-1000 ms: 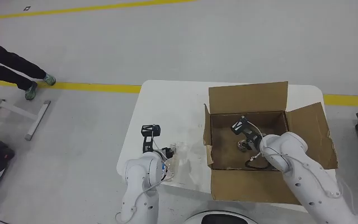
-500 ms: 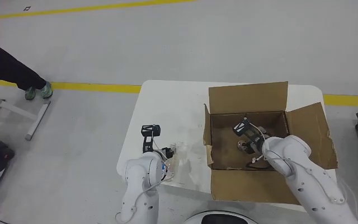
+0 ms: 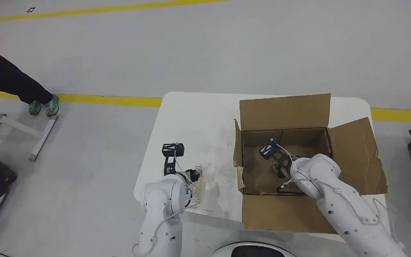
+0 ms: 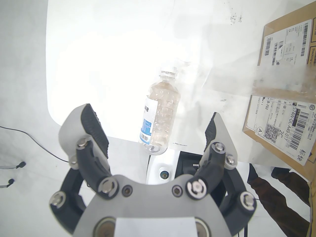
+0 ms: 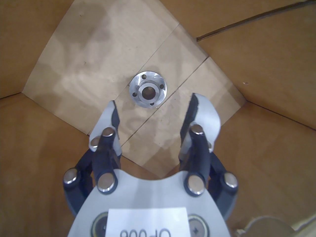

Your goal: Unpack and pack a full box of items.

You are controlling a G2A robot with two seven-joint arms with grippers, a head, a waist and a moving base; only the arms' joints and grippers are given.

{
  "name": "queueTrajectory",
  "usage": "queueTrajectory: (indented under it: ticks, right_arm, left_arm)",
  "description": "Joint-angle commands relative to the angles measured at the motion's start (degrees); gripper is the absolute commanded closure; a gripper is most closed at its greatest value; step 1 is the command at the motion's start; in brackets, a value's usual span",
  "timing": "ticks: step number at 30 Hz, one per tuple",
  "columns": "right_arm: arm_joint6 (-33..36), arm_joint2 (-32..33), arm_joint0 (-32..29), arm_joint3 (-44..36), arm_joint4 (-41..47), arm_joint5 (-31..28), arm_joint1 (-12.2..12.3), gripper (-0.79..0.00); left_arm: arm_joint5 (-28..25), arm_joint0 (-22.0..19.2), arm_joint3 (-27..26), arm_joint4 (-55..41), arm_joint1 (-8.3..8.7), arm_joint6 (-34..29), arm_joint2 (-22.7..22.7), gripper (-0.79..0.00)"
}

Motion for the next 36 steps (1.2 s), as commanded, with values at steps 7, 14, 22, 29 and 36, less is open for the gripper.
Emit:
queueTrajectory:
  ticks: [7,14,22,29,36]
  right_arm:
    - [-0.3,-0.9,1.3,3.0,0.0,0.6,-0.3,-0.28]
    - [-1.1,-1.7,2.4,5.4,0.2,1.0,-0.6,-0.299]
    - [-1.7,-2.9,4.0,8.6,0.7,1.2,-1.1,-0.271]
    - [-2.0,-3.5,5.0,9.9,1.0,1.1,-1.4,-0.252]
    - [-1.8,-3.9,5.4,10.9,1.0,1.1,-1.6,-0.246]
  left_arm:
    - [0.0,0.0,0.0,0.0,0.0,0.0,0.0,-0.785]
    - [0.0,0.0,0.0,0.0,0.0,0.0,0.0,-0.785]
    - [0.0,0.0,0.0,0.0,0.0,0.0,0.0,-0.785]
    - [0.0,0.0,0.0,0.0,0.0,0.0,0.0,-0.785]
    - [0.0,0.0,0.0,0.0,0.0,0.0,0.0,-0.785]
